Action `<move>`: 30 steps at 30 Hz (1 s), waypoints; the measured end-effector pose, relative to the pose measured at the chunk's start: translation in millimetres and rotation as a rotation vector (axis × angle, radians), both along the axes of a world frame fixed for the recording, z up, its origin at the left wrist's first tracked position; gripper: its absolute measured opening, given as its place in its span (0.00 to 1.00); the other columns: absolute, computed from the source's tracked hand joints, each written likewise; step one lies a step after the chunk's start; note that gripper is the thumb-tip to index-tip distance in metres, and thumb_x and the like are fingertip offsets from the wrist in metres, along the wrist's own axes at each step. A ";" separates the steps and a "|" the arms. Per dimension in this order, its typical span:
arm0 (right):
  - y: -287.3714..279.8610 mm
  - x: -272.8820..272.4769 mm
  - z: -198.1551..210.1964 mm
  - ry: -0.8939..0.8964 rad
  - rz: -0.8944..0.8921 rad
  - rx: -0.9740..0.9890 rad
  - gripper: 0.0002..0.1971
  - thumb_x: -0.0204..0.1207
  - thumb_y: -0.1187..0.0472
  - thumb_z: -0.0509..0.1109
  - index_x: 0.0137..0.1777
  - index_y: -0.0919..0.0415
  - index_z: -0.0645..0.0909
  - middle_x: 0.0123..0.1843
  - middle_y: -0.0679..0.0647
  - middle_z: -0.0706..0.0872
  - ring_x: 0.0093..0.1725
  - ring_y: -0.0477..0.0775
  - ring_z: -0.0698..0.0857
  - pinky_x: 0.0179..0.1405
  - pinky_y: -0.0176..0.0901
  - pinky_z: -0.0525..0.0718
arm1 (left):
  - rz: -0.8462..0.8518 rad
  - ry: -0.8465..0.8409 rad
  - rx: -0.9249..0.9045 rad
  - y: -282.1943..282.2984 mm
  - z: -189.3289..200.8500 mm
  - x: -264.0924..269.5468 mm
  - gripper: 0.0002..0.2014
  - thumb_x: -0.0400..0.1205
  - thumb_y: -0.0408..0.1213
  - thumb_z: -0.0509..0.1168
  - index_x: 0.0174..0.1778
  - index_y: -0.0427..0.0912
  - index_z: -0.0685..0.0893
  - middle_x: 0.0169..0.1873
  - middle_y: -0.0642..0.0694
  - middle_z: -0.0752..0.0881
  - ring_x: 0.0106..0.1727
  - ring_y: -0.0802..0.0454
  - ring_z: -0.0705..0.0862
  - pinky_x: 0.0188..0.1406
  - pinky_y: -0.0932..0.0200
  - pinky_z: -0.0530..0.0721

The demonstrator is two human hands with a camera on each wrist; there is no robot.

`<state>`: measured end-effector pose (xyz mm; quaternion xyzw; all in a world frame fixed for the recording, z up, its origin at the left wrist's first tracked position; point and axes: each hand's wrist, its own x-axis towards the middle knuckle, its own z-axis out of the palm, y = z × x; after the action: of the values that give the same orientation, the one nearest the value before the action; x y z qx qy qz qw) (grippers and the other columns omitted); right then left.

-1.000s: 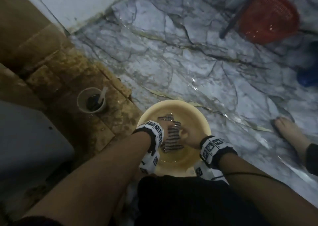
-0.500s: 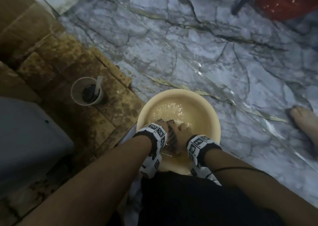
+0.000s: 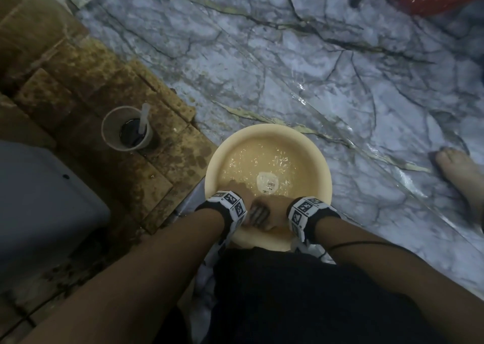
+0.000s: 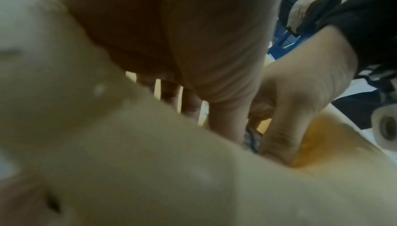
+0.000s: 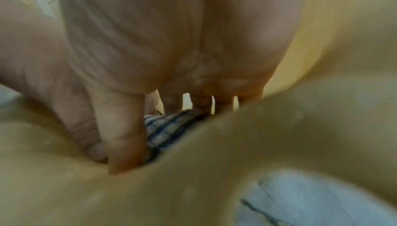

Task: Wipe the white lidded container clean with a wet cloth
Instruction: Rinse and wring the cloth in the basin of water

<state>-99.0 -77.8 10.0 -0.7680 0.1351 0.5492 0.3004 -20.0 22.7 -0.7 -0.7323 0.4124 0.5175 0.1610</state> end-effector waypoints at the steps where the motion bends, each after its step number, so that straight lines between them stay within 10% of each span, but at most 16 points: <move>1: -0.5 -1.5 -2.2 0.011 -0.001 0.014 0.30 0.65 0.58 0.79 0.69 0.52 0.76 0.59 0.53 0.87 0.59 0.56 0.85 0.65 0.56 0.81 | 0.010 0.003 -0.029 2.9 0.1 -1.3 0.27 0.62 0.49 0.82 0.52 0.42 0.82 0.53 0.43 0.78 0.59 0.42 0.79 0.47 0.52 0.81; 13: -12.7 -7.8 27.6 -0.088 -0.136 0.062 0.17 0.69 0.63 0.76 0.59 0.59 0.83 0.52 0.56 0.88 0.52 0.57 0.86 0.53 0.48 0.84 | 0.195 0.230 -0.135 3.7 12.0 -0.6 0.16 0.71 0.41 0.76 0.46 0.42 0.78 0.45 0.43 0.83 0.43 0.47 0.81 0.41 0.54 0.78; 18: -26.3 -8.5 38.8 -0.233 -0.247 0.070 0.13 0.69 0.68 0.74 0.48 0.55 0.75 0.45 0.52 0.80 0.43 0.54 0.80 0.41 0.45 0.83 | 0.368 0.312 -0.218 2.5 19.7 1.0 0.20 0.76 0.38 0.70 0.61 0.39 0.72 0.44 0.43 0.80 0.46 0.45 0.81 0.45 0.52 0.80; 24: -30.7 -15.9 45.6 -0.312 -0.560 0.196 0.12 0.73 0.73 0.70 0.53 0.61 0.78 0.48 0.64 0.86 0.40 0.59 0.86 0.41 0.57 0.88 | 0.369 0.387 -0.188 -6.7 40.2 13.5 0.08 0.81 0.34 0.63 0.42 0.31 0.83 0.32 0.37 0.83 0.32 0.45 0.78 0.34 0.58 0.76; 30: -33.8 -13.1 49.1 -0.339 -0.889 0.349 0.13 0.74 0.77 0.67 0.51 0.60 0.80 0.38 0.57 0.78 0.28 0.48 0.74 0.24 0.39 0.72 | 0.589 0.463 -0.303 -0.8 42.1 25.8 0.09 0.79 0.39 0.67 0.34 0.40 0.82 0.31 0.44 0.85 0.32 0.47 0.81 0.36 0.57 0.79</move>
<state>-112.0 -111.6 59.1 -0.6529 0.3046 0.2504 0.6468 5.8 22.0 41.4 -0.6987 0.2817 0.6261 -0.2011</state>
